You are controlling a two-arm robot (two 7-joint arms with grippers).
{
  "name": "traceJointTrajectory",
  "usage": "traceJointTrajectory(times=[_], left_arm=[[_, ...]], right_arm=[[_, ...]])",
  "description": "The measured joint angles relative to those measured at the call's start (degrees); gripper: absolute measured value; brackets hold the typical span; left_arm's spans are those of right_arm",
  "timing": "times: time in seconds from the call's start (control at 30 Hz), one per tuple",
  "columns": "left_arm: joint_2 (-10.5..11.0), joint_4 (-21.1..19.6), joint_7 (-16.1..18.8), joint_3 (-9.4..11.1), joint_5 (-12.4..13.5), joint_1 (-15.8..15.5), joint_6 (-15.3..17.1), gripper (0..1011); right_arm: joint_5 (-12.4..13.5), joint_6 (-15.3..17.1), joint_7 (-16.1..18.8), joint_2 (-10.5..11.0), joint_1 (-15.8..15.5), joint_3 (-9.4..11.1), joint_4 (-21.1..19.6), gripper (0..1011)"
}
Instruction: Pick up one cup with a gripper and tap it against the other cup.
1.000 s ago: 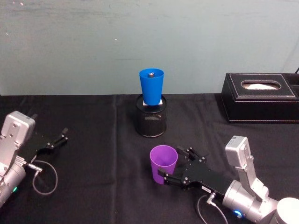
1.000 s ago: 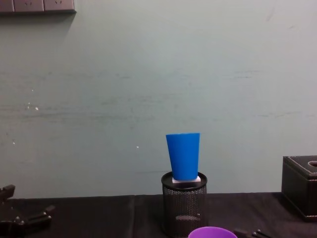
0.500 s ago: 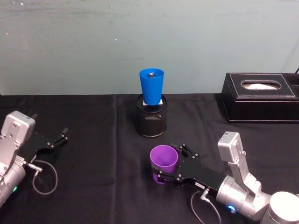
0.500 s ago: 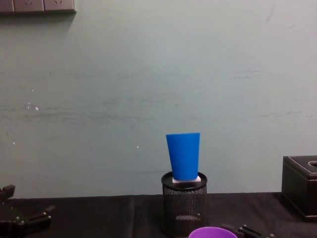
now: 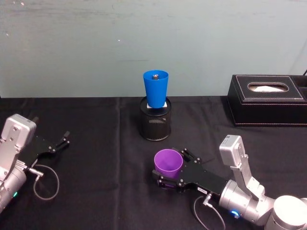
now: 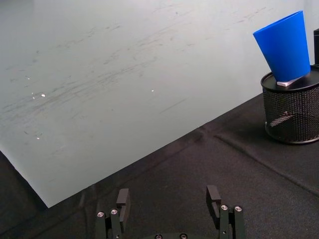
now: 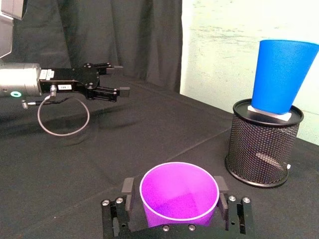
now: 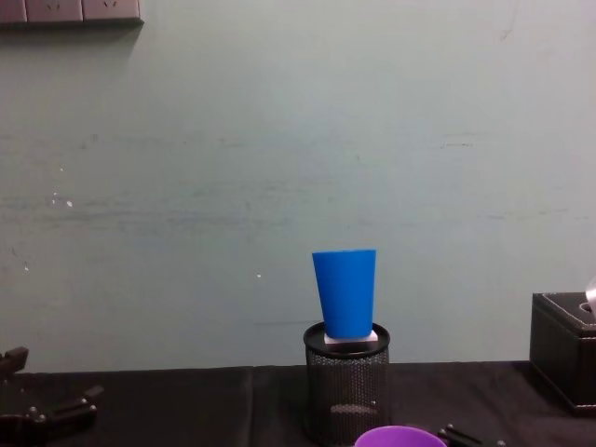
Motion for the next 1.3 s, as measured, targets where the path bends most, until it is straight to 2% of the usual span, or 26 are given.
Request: traceJointTrajectory(times=[0.1,0.2,0.3,0.5,0.6,0.83,0.97,1.3], left_arm=[[0.00,0.00,0.00,0.00,0.00,0.00,0.00,1000],[0.00,0.00,0.00,0.00,0.00,0.00,0.00,1000],[0.00,0.00,0.00,0.00,0.00,0.00,0.00,1000],[0.00,0.00,0.00,0.00,0.00,0.00,0.00,1000],[0.00,0.00,0.00,0.00,0.00,0.00,0.00,1000],[0.00,0.00,0.00,0.00,0.00,0.00,0.00,1000],[0.00,0.00,0.00,0.00,0.00,0.00,0.00,1000],[0.00,0.00,0.00,0.00,0.00,0.00,0.00,1000]], right_arm=[[0.03,0.00,0.00,0.01,-0.02,0.01,-0.01,965],[0.11,0.00,0.00,0.02,-0.04,0.02,-0.02,872],[0.16,0.00,0.00,0.03,-0.05,0.03,-0.04,823],[0.21,0.02,-0.01,0.06,-0.08,0.06,-0.06,780],[-0.04,0.85,-0.47,0.46,-0.27,0.38,-1.42,769],[0.57,5.49,-1.17,2.35,0.03,1.71,-7.04,737],[2.21,9.23,-1.03,3.55,1.51,2.52,-10.42,728],[6.87,15.58,-0.52,4.40,4.90,2.96,-13.71,726]])
